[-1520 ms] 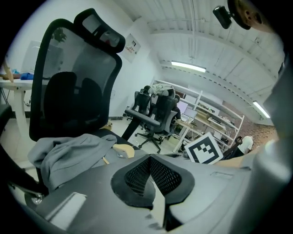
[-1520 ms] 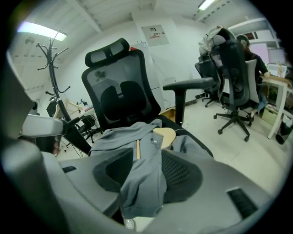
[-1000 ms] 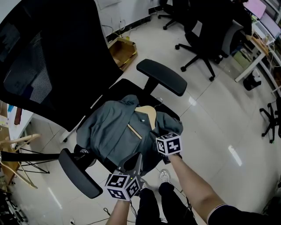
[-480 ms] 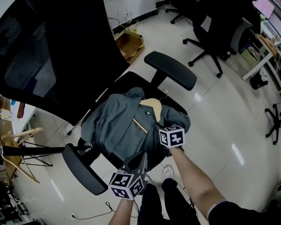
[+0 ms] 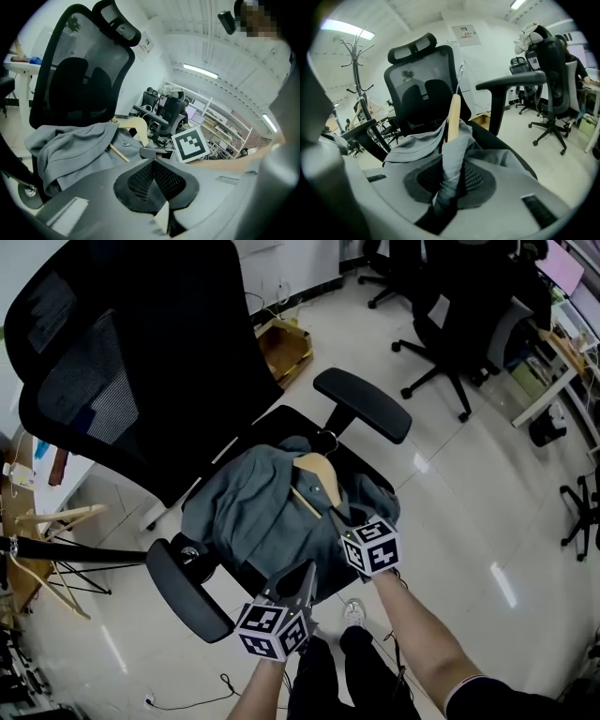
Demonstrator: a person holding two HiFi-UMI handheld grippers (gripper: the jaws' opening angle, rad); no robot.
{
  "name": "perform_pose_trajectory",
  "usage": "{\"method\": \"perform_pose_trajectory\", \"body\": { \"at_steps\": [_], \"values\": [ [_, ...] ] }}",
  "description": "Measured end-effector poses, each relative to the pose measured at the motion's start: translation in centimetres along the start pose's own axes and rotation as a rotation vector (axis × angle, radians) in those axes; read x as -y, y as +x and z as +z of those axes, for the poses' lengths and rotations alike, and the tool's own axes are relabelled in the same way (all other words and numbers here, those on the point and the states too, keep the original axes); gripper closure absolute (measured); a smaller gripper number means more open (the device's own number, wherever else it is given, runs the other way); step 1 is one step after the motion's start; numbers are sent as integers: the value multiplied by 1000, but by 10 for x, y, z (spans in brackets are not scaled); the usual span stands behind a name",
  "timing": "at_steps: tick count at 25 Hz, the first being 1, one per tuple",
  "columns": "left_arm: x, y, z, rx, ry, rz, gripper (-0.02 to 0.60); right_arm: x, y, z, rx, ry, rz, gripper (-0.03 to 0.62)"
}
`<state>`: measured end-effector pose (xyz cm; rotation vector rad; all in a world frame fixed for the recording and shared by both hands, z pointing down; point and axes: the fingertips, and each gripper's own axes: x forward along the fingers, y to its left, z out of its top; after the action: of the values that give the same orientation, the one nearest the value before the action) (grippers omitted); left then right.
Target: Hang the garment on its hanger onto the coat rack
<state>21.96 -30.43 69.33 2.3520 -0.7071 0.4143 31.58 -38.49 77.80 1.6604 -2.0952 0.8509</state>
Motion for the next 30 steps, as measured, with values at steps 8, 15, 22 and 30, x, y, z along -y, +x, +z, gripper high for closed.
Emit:
{"method": "perform_pose_trajectory", "body": {
  "at_steps": [8,15,22,30],
  "values": [
    [13,-25,41,75,37,-18,589,-22,-57,76,125,-119,43,517],
    [30,-80,101,173,115,-34,589,-54,-134,148,250,-218,16,517],
    [63,-132,159,265,264,-95,589,-87,-227,208,394,-315,-49,517],
    [117,-187,190,370,378,-99,589,-113,-345,249,541,-414,-73,517]
  ]
}}
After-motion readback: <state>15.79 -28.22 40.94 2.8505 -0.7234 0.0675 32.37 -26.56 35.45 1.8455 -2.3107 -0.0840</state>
